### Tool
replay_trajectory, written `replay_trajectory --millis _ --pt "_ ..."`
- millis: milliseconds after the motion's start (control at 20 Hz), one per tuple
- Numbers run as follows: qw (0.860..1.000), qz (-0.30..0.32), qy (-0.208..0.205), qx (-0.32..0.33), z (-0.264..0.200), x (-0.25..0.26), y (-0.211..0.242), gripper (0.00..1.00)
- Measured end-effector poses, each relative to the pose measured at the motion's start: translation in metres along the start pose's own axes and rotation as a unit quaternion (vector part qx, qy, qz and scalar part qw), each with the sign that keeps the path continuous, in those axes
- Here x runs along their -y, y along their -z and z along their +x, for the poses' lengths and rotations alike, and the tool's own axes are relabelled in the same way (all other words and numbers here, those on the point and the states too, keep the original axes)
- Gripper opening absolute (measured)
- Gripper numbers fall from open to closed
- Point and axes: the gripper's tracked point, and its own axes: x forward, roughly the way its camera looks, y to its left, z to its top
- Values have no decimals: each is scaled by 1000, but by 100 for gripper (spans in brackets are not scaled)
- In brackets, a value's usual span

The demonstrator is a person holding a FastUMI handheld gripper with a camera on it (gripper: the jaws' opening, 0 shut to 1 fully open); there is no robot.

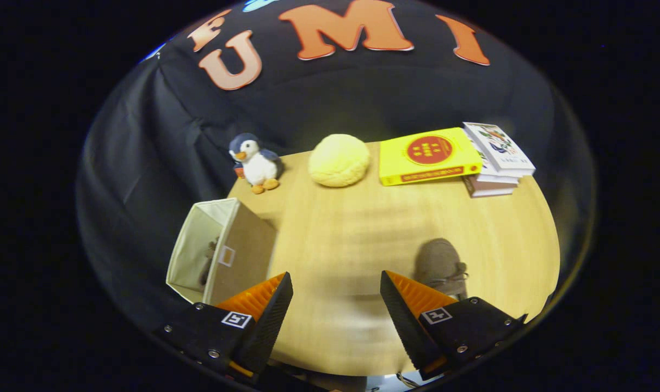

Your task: Open the storage box then place both shoes into the box .Put the left shoe in first, then the right shoe, with the right side of both shoes facing outward in a uniform manner.

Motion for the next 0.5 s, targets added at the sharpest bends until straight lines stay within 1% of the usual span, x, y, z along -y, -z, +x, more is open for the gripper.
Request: replay_trajectory --millis 200,350,450,500 --pt "999 6 44 -17 -1 77 23 97" --pt "997 3 69 -40 6 125 46 97" --pt "995 5 83 -56 18 149 60 97" --pt "994 3 84 -64 24 157 66 98"
